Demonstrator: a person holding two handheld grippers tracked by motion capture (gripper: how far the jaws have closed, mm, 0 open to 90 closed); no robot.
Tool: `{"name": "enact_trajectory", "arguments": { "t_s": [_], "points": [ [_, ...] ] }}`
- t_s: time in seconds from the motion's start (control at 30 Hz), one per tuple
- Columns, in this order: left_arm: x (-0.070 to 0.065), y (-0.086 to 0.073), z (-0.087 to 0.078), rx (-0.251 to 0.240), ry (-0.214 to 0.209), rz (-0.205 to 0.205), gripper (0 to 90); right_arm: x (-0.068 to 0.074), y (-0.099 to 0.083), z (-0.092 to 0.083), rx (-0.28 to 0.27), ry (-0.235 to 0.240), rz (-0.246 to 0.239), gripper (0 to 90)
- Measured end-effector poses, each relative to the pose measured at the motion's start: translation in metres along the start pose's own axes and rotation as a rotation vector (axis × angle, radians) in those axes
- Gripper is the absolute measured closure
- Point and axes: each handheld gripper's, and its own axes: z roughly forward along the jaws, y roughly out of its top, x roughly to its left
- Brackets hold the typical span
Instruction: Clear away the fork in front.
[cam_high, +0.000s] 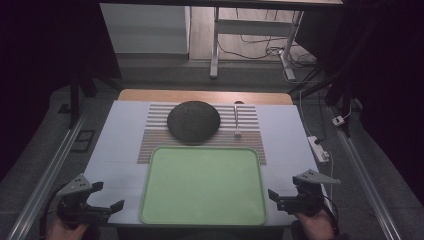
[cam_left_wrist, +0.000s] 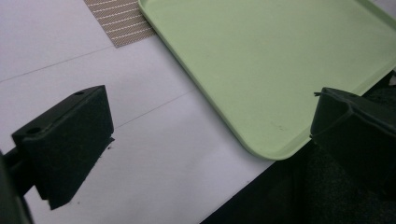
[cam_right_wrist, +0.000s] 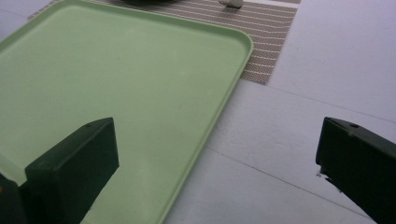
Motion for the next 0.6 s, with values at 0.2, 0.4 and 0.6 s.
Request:
{"name": "enact_trajectory", "arguments": {
  "t_s": [0.2,0.4,0.6],
  "points": [
    [0.0025,-0.0005,-0.0006,-0.006,-0.023,-0.013,0.0,0.0,0.0003,0.0009,0.01,0.026,-0.006,2.9],
    [0.0012,-0.0003,-0.0002,-0.002,-0.021,0.0,0.0,-0.0013,0.0004,0.0017,0.016,0.043,0.0,1.8],
    [0.0003,-0.0004,0.0002,0.004,-0.02,0.007,0.0,-0.0018,0.0007,0.002,0.019,0.041,0.007,0.8]
  ]
}}
